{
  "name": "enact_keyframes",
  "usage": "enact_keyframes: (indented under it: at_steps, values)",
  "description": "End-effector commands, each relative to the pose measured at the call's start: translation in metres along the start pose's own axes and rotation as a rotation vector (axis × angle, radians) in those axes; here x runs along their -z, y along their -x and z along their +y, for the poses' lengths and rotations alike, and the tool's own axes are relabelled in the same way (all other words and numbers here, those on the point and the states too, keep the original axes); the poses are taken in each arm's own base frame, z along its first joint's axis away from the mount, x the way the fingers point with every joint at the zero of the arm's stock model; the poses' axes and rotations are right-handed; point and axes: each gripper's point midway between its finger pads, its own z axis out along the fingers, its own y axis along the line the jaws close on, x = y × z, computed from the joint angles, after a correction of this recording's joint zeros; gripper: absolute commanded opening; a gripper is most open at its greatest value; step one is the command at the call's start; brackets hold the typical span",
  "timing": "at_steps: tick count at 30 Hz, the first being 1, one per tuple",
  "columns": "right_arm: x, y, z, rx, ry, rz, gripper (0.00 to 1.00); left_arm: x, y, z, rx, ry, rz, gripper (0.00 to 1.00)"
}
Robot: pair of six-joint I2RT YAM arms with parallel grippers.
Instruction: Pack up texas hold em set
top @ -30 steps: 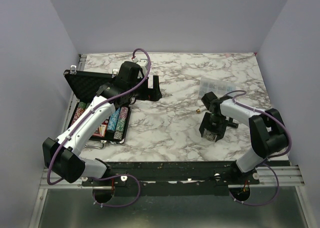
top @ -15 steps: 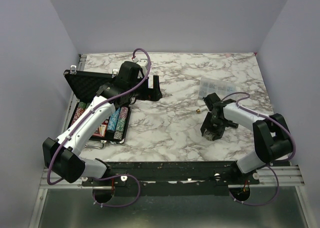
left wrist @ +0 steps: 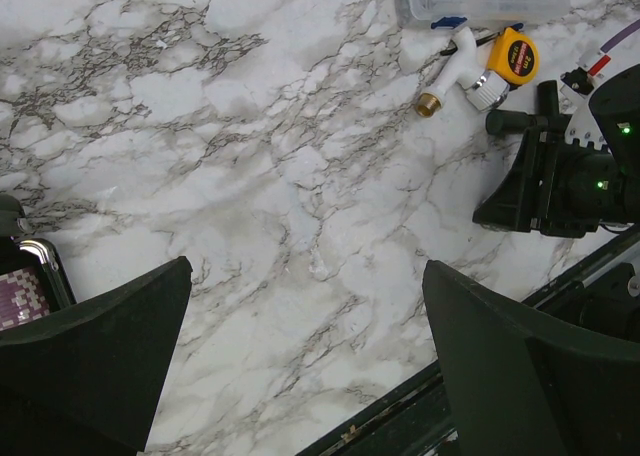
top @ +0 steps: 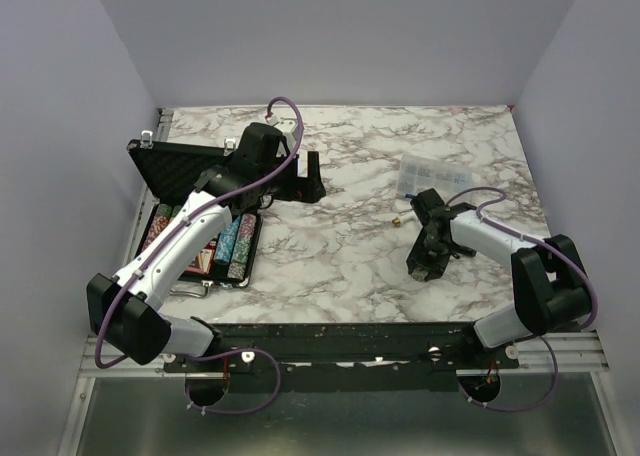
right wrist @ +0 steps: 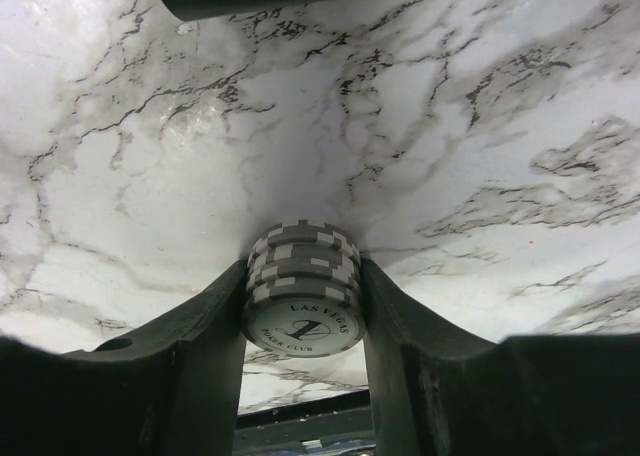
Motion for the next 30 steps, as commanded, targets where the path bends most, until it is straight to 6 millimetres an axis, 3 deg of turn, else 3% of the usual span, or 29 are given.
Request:
enact_keyframes:
  at_steps: [1,3,6,11,13,20,24,30]
  values:
    - [-0.014,0.008,-0.002,-0.017,-0.010,-0.043,0.39,-0.003,-0.003,-0.005,0.001,-0.026,0.005,0.99]
    - [-0.013,0.007,-0.001,-0.014,-0.004,-0.040,0.35,-0.003,-0.003,-0.005,0.000,-0.024,0.005,0.98]
    - [-0.009,0.009,0.000,-0.009,-0.001,-0.041,0.37,-0.003,-0.003,-0.005,0.000,-0.026,0.005,0.98]
    - [-0.003,0.014,-0.004,0.000,-0.031,-0.055,0.58,-0.004,-0.004,-0.006,0.002,-0.030,0.009,0.98]
    - [-0.002,0.017,-0.007,0.002,-0.037,-0.059,0.62,-0.004,-0.003,-0.006,0.001,-0.033,0.009,0.98]
    - [-0.007,0.018,-0.017,0.001,-0.067,-0.055,0.58,-0.004,-0.004,-0.006,0.003,-0.034,0.010,0.98]
    - [-0.011,0.015,-0.013,0.011,-0.047,-0.031,0.54,-0.005,-0.004,-0.008,0.004,-0.041,0.012,0.98]
    - [-0.010,0.011,-0.007,0.015,-0.016,-0.006,0.59,-0.005,-0.005,-0.009,0.005,-0.045,0.015,0.98]
